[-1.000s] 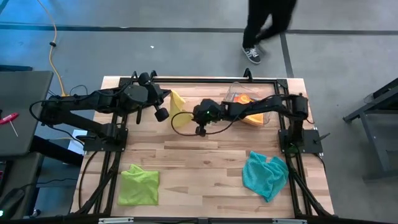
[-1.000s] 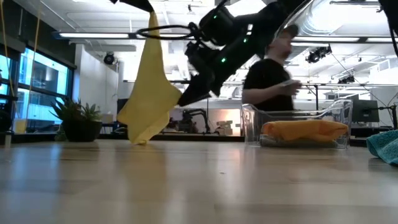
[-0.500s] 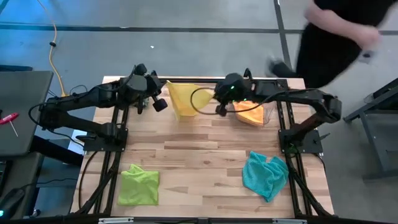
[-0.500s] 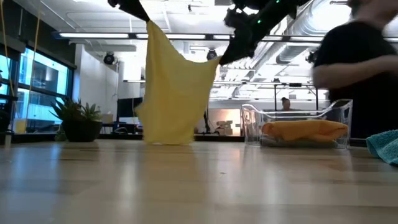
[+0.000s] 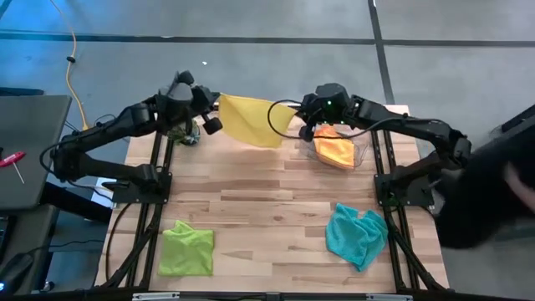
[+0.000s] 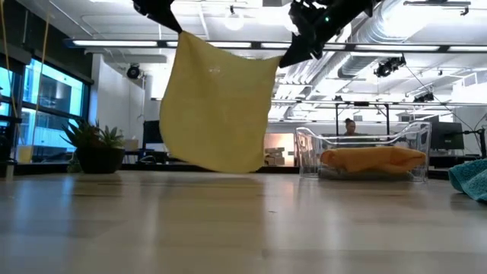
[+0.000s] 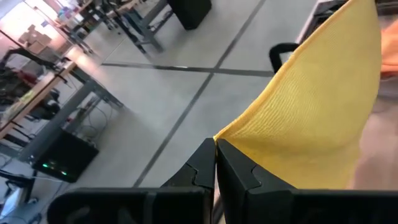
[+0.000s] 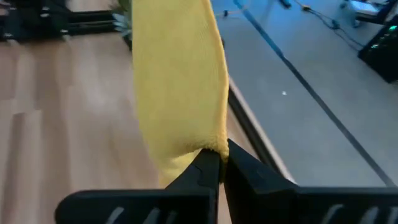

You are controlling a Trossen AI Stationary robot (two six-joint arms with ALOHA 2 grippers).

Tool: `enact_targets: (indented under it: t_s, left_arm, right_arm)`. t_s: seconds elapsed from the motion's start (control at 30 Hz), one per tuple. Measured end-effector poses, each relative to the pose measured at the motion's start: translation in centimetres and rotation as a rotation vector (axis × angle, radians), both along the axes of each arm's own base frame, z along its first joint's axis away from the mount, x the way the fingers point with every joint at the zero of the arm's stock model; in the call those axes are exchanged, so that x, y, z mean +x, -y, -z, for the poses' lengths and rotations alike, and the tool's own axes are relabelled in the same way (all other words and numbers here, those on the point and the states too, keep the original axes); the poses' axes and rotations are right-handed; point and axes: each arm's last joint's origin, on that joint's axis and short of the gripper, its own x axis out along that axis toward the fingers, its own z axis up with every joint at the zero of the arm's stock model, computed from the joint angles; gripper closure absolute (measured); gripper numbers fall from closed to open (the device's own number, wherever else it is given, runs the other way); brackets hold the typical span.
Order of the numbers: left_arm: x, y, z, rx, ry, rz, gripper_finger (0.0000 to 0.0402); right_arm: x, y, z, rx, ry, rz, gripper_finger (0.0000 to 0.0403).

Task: Fold microfiber towels
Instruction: Fold the yellow microfiber towel

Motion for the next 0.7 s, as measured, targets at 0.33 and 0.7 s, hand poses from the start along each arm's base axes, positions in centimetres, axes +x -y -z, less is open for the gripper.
enact_targets:
  t_s: [0.33, 0.7]
  left_arm:
    - [-0.8, -2.2, 0.4, -0.036, -0.011, -0.009, 0.0402]
    - [1.4, -2.6, 5.6, -0.184, -0.147, 0.062, 0.0402]
  right_arm:
    - [-0.8, 1.8, -2.2, -0.078, -0.027, 0.011, 0.0403]
    - [0.6, -1.6, 2.2, 0.091, -0.156, -0.047, 0.0403]
